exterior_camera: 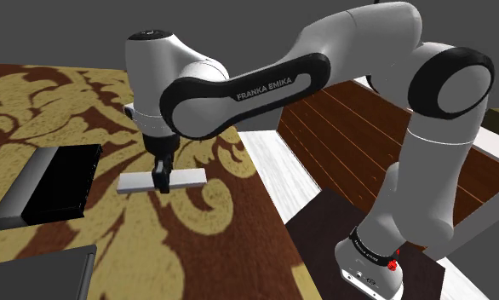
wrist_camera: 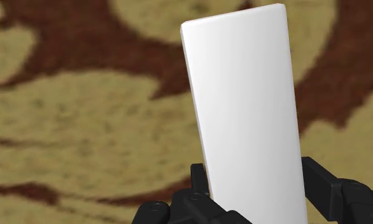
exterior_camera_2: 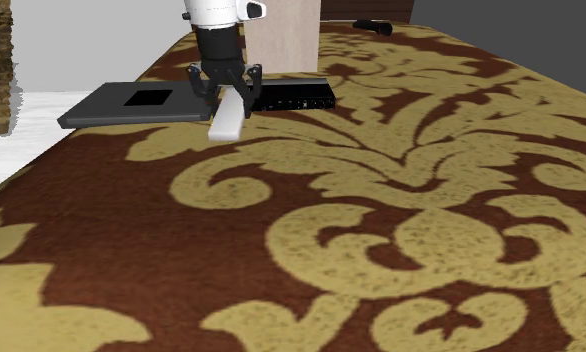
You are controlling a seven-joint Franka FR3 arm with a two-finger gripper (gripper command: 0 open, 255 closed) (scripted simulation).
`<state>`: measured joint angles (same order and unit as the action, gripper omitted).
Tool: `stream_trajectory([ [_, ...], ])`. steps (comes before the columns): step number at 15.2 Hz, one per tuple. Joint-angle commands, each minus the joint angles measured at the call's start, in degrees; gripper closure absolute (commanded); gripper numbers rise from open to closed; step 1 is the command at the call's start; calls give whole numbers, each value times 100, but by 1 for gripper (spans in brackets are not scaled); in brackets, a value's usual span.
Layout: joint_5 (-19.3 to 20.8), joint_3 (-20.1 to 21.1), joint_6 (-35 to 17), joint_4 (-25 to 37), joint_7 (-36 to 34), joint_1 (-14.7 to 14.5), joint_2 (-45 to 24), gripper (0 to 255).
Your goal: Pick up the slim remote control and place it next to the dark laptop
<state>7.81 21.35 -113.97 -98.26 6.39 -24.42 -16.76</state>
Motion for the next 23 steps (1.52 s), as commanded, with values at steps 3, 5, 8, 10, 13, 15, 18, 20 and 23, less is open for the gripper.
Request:
stream_trajectory([
  [3, -55, 177, -116, -401, -439, -241, 281, 255],
  [5, -76, 272, -152, -548, -668, -373, 387, 255],
  [8, -96, 418, -190, -715, -1024, -579, 508, 255],
  [10, -102, 517, -204, -792, -1270, -723, 563, 255],
  [13, -94, 670, -210, -856, -1652, -946, 603, 255],
  [15, -76, 771, -204, -864, -1916, -1102, 603, 255],
  [18, -28, 918, -180, -826, -2324, -1349, 559, 255],
  [20, 20, 1012, -153, -766, -2604, -1523, 501, 255],
  [23, 74, 1060, -202, -763, -2791, -1639, 428, 255],
])
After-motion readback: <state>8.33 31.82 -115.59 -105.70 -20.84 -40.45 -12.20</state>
